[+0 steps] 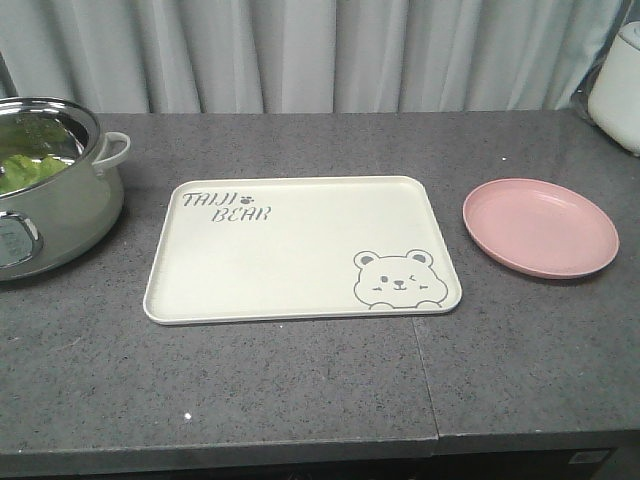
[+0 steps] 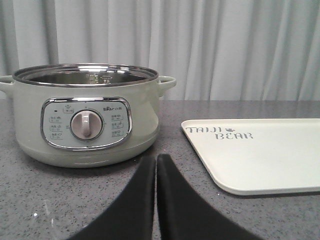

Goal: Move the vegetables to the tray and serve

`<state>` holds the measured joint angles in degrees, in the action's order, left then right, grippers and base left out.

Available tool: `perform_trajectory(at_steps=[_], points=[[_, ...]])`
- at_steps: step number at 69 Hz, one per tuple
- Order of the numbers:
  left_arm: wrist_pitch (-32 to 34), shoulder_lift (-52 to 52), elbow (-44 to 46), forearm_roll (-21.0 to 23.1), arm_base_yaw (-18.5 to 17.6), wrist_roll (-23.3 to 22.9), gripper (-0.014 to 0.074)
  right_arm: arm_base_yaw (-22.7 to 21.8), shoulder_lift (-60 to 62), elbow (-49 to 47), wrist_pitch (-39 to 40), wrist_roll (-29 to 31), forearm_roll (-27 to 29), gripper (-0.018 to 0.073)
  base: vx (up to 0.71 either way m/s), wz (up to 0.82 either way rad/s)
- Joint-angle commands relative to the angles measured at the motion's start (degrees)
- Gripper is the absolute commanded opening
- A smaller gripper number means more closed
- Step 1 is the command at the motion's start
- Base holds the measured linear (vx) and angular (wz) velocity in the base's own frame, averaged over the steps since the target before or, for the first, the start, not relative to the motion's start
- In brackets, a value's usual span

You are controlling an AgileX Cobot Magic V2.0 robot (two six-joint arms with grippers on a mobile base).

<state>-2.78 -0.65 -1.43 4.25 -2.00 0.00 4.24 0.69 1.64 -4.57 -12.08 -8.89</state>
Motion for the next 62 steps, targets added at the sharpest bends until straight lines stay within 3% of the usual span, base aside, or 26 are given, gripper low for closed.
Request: perform_trajectory(at_steps=[1,62], points=[[4.15,-0.82,-0.57,0.46,0.18,0.0,-0.0006,-0.3,0.06,0.36,4.57,0.09,-0.49,-0.0007,0.0,0.0],[4.15,-0.82,-0.57,0.46,0.18,0.0,-0.0006,-0.3,0.06,0.36,4.57,0.09,-0.49,-0.0007,0.0,0.0]])
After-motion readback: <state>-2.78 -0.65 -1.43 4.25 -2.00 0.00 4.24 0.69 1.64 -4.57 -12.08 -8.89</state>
